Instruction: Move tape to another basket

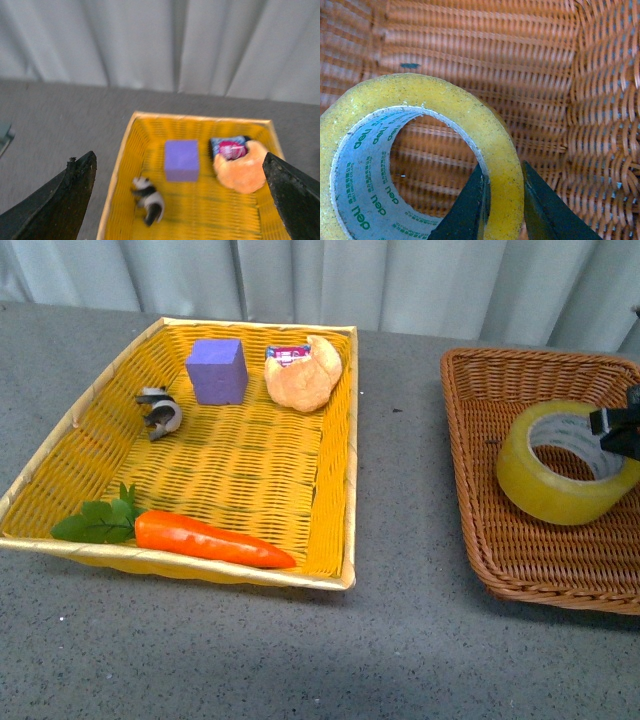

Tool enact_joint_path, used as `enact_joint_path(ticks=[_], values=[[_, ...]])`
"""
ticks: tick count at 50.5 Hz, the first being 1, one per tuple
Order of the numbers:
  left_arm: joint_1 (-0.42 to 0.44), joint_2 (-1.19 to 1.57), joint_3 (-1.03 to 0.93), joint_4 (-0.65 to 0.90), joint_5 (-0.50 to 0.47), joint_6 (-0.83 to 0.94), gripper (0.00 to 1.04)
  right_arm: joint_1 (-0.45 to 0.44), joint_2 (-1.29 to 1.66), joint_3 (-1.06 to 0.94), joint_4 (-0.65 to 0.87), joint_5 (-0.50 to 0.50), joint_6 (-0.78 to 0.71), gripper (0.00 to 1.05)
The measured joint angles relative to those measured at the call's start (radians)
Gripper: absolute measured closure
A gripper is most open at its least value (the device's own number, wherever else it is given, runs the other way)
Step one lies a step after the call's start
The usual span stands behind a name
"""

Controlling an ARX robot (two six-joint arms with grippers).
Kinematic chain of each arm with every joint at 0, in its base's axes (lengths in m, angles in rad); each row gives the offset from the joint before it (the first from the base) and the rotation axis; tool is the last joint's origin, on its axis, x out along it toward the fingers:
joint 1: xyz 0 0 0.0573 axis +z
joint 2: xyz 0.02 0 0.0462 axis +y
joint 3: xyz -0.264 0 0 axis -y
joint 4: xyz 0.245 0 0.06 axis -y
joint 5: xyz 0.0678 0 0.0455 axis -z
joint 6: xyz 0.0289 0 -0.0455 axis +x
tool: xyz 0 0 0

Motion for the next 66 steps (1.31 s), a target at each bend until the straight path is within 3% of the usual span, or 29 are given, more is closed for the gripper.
enact_joint_path(ticks=[14,26,27,30,32,36,42,51,55,66], values=[[0.000,-0.054,-0.156,0.037,-0.125,-0.175,0.06,-0.031,0.061,0.003,0.053,-0.001,-0.015,0.88],[-0.015,-0.147,-0.217,0.037,-0.307,-0.278,0.06,-0.042,-0.034,-0.088,0.189,0.000,-0.040,0.53],[-0.014,-0.156,-0.231,0.052,-0.297,-0.280,0.07,-0.042,-0.052,-0.104,0.212,0.002,-0.044,0.49],[0.013,-0.185,-0.325,0.262,-0.104,-0.193,0.18,-0.042,-0.087,-0.131,0.266,0.003,-0.042,0.40],[0.027,-0.202,-0.391,0.396,0.016,-0.132,0.25,-0.042,-0.080,-0.172,0.420,0.003,-0.019,0.44],[0.045,-0.245,-0.486,0.542,0.138,-0.029,0.37,-0.035,-0.053,-0.314,0.861,0.022,0.042,0.58],[0.074,-0.307,-0.569,0.592,0.178,0.030,0.55,-0.019,-0.081,-0.471,1.196,0.026,0.071,0.75],[0.108,-0.417,-0.690,0.598,0.217,0.061,0.86,-0.011,-0.267,-0.620,1.279,0.048,0.084,1.04],[0.127,-0.471,-0.738,0.591,0.227,0.063,1.01,0.012,-0.334,-0.689,1.261,0.060,0.087,1.04],[0.167,-0.596,-0.819,0.548,0.285,0.071,1.01,0.050,-0.507,-0.800,1.200,0.097,0.090,1.04]])
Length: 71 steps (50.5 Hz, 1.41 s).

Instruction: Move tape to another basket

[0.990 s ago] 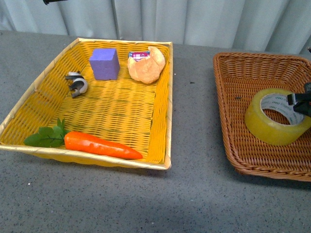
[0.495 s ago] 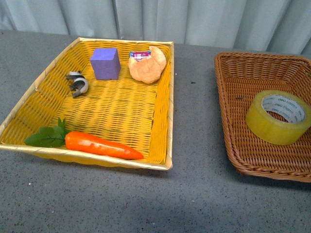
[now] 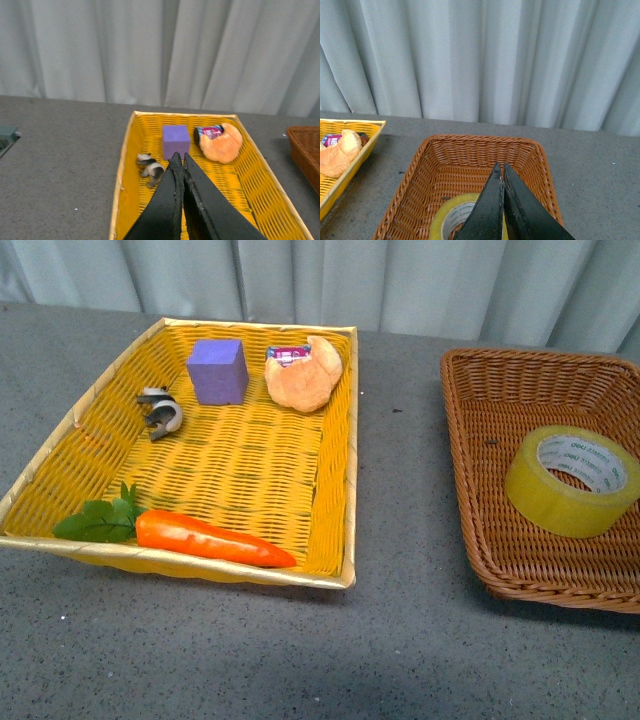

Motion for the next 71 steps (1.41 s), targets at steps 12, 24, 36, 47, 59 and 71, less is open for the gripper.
enact_joint_path(ticks=[12,24,36,47,59,71], values=[[0.058,-0.164,-0.070,-0.098,0.042,0.003,1.01,0.000,-0.289,-0.075,-0.222,0.000,0.001,1.04],[0.058,-0.249,-0.129,-0.127,0.042,0.003,1.01,0.000,-0.475,-0.127,-0.350,0.000,0.003,1.04],[0.058,-0.417,-0.130,-0.271,0.042,0.003,1.01,0.000,-0.663,-0.162,-0.501,0.000,0.003,1.04],[0.058,-0.538,-0.130,-0.383,0.042,0.003,1.01,0.000,-0.815,-0.175,-0.634,0.000,0.003,1.04],[0.058,-0.644,-0.130,-0.486,0.042,0.003,1.01,0.000,-0.962,-0.177,-0.766,0.000,0.003,1.04],[0.058,-0.723,-0.130,-0.563,0.042,0.003,1.01,0.000,-1.073,-0.177,-0.872,0.000,0.003,1.04]])
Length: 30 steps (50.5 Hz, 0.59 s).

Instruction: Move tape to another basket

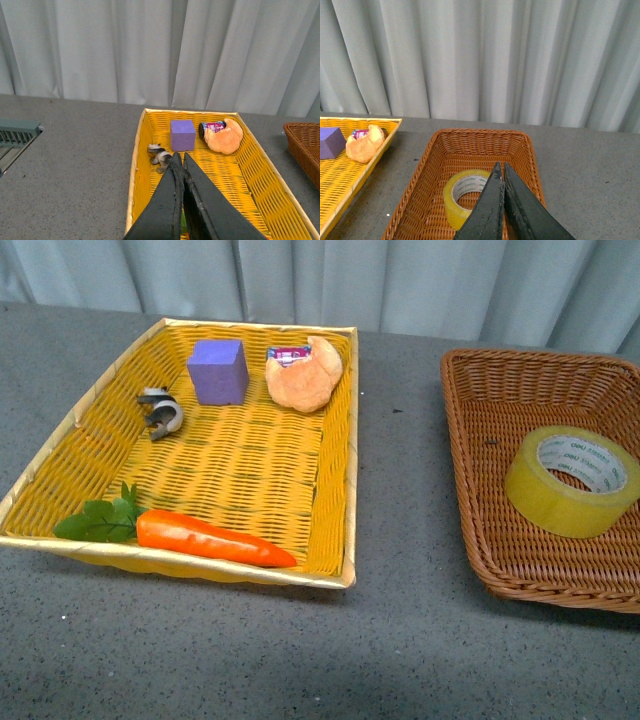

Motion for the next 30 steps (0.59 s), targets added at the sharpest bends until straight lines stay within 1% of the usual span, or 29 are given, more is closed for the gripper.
enact_joint_path(ticks=[16,18,20,21,28,30], values=[[0.000,-0.094,0.000,-0.095,0.000,0.000,1.01,0.000,-0.135,0.000,-0.132,0.000,0.000,1.04],[0.000,-0.141,0.000,-0.156,-0.001,0.000,1.01,0.000,-0.146,0.000,-0.144,0.000,0.000,1.04],[0.000,-0.219,0.000,-0.252,0.000,0.000,1.01,0.000,-0.163,0.000,-0.161,0.000,0.000,1.04],[0.000,-0.243,0.000,-0.261,0.000,0.000,1.01,0.000,-0.169,0.000,-0.167,0.000,0.000,1.04],[0.000,-0.259,0.000,-0.268,0.000,0.000,1.01,0.000,-0.215,0.000,-0.213,0.000,0.000,1.04],[0.000,-0.259,0.000,-0.268,0.000,0.000,1.01,0.000,-0.260,0.000,-0.276,0.000,0.000,1.04]])
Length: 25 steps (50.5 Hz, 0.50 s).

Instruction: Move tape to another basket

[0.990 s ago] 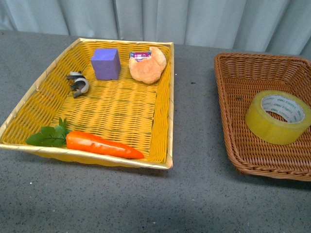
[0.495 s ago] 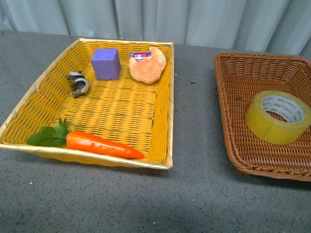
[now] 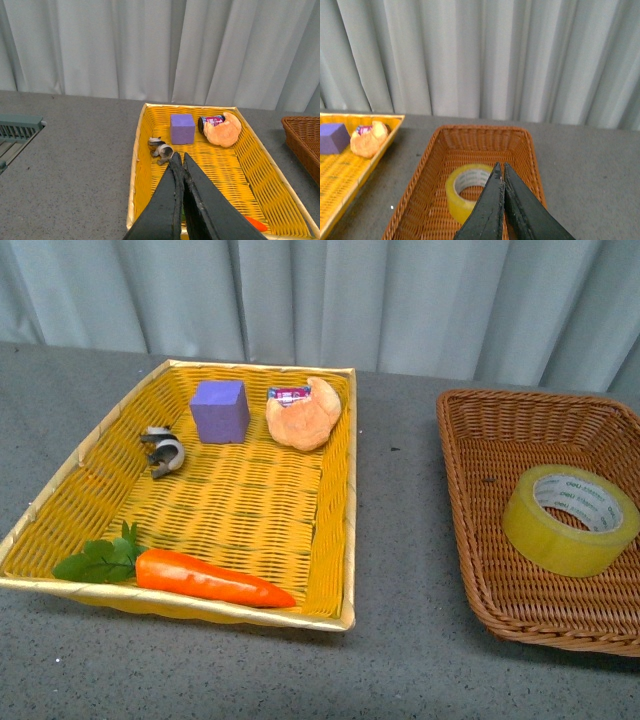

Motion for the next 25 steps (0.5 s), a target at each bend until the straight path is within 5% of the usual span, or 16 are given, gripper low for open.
enact_joint_path(ticks=[16,25], values=[[0.000,-0.002,0.000,-0.001,0.000,0.000,1.01,0.000,-0.121,0.000,-0.110,0.000,0.000,1.04],[0.000,-0.002,0.000,-0.001,0.000,0.000,0.72,0.000,-0.121,0.000,-0.111,0.000,0.000,0.80]])
